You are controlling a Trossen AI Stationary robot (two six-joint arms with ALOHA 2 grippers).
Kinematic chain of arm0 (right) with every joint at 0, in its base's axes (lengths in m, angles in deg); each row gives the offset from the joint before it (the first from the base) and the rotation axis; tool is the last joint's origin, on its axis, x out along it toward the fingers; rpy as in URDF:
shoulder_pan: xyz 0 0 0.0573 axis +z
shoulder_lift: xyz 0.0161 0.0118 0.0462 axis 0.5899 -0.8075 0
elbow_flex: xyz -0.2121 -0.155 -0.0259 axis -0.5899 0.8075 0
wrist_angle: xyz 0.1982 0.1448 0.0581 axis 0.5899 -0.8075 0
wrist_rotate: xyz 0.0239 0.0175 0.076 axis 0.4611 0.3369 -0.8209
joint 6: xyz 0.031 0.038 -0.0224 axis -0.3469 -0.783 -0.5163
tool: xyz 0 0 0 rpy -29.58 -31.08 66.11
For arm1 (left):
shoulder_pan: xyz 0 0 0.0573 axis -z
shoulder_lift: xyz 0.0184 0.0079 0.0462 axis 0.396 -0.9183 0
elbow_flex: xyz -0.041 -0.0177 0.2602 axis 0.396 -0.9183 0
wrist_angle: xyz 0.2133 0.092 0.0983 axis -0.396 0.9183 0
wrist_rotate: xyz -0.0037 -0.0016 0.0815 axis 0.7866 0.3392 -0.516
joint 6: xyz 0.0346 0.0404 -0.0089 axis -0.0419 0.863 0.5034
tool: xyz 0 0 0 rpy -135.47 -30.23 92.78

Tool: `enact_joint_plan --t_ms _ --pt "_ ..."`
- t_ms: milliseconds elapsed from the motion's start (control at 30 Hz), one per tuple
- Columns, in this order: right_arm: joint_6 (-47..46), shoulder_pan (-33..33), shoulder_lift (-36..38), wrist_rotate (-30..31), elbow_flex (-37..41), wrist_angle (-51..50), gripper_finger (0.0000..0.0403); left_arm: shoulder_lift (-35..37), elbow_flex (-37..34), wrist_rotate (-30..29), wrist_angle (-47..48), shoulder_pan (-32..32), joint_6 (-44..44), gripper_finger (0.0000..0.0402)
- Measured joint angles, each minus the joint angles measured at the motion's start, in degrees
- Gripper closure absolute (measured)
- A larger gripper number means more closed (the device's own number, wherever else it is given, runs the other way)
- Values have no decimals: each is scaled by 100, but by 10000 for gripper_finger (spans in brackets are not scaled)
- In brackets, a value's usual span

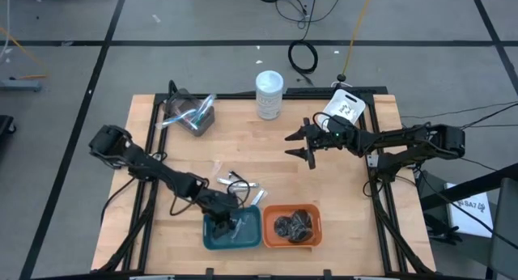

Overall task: Pick & Place Travel size toiletries
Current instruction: Put the silver nail cutter into the green bin

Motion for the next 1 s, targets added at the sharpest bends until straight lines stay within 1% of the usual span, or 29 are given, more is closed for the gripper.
enact_joint_plan --t_ms 133,333,600,667,767,800,933,1000 --pt "0 0 0 -1 0 -2 175 -74 0 4 16 -26 -172 382" --pt "4 2 0 -22 0 -4 176 -44 0 51 -25 -100 -577 348" --pt "-9 2 0 -24 0 -4 173 -44 0 108 -97 -132 -647 300" --pt "-11 2 0 -24 0 -7 174 -44 2 369 -134 -181 -660 291" --pt "-11 2 0 -24 0 -7 173 -44 2 1094 -239 -321 -754 283" --pt "-11 2 0 -25 0 -7 172 -44 2 1256 -336 -372 -783 281" --pt "-11 4 0 -26 0 -7 170 65 2 1679 -835 -540 -899 280" --pt "-13 9 0 -26 0 -7 171 208 8 1782 -1102 -624 -842 280"
